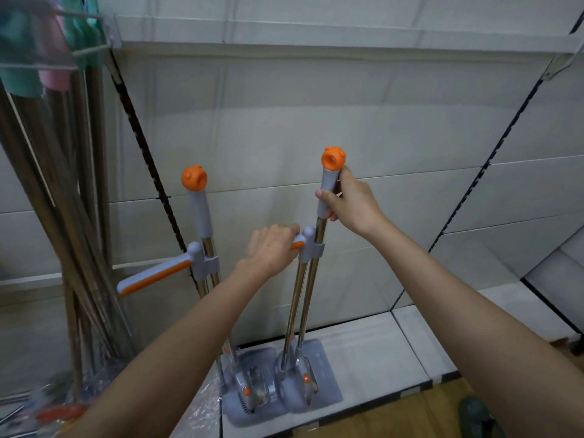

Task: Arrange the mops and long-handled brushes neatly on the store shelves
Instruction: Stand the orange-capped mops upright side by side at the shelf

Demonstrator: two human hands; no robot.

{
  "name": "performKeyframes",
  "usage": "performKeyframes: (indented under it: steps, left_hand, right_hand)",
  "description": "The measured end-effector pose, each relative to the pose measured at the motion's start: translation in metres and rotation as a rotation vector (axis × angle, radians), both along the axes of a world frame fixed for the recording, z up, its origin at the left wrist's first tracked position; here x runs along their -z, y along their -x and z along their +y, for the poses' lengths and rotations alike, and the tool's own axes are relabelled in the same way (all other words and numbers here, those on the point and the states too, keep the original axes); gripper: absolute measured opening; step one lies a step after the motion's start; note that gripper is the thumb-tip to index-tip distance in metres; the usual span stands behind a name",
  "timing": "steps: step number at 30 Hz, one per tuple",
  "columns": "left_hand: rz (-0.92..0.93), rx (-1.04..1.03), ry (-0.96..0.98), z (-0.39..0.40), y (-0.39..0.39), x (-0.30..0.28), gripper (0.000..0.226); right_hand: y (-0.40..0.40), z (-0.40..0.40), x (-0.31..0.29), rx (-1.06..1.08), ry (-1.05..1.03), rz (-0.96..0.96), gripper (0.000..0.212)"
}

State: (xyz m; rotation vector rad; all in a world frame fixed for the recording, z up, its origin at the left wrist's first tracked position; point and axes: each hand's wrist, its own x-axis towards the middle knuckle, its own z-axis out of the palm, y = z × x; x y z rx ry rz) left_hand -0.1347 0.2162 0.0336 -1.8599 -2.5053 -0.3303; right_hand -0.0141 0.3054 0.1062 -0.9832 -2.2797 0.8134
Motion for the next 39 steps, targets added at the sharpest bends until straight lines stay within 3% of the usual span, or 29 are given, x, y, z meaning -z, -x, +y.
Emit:
performKeyframes:
  steps: [9,12,14,18,22,28,33,39]
  left_hand:
    - [0.009,0.005,-0.004,-0.008,0.01,-0.003,0.021]
    - [-0.022,-0.009,0.007,-0.007,0.008,-0.007,0.032]
    - [-0.046,-0.013,-0.057,-0.007,0.004,-0.008,0.039]
    - [-0.069,0.067,-0.34,-0.009,-0.006,-0.008,0.03]
    - [-0.156,0.253,-0.398,-0.009,-0.036,-0.009,0.02]
    - [-0.347,0.448,-0.218,0.007,-0.109,0.003,0.02]
    - [-0.495,0.676,0.009,0.026,-0.215,0.026,0.021]
    - [-0.523,0.914,0.318,0.027,-0.362,0.047,0.066]
  right_hand:
    - [0.011,-0.007,-0.001,0.029,0.023,0.012,0.031]
    - [0.012,-0.009,0.0,0.052,0.053,0.039,0.034]
    - [0.009,-0.01,0.001,0.073,0.076,0.05,0.035]
    - [0.001,-0.013,0.006,0.093,0.123,0.06,0.043]
    - [-0.024,-0.018,0.01,0.121,0.145,0.076,0.051]
    - [-0.108,-0.042,0.012,0.199,0.101,0.028,0.037]
    - [-0.229,-0.083,0.008,0.386,0.021,-0.057,0.022]
    - [-0.385,-0.13,-0.006,0.697,-0.157,-0.225,0.016]
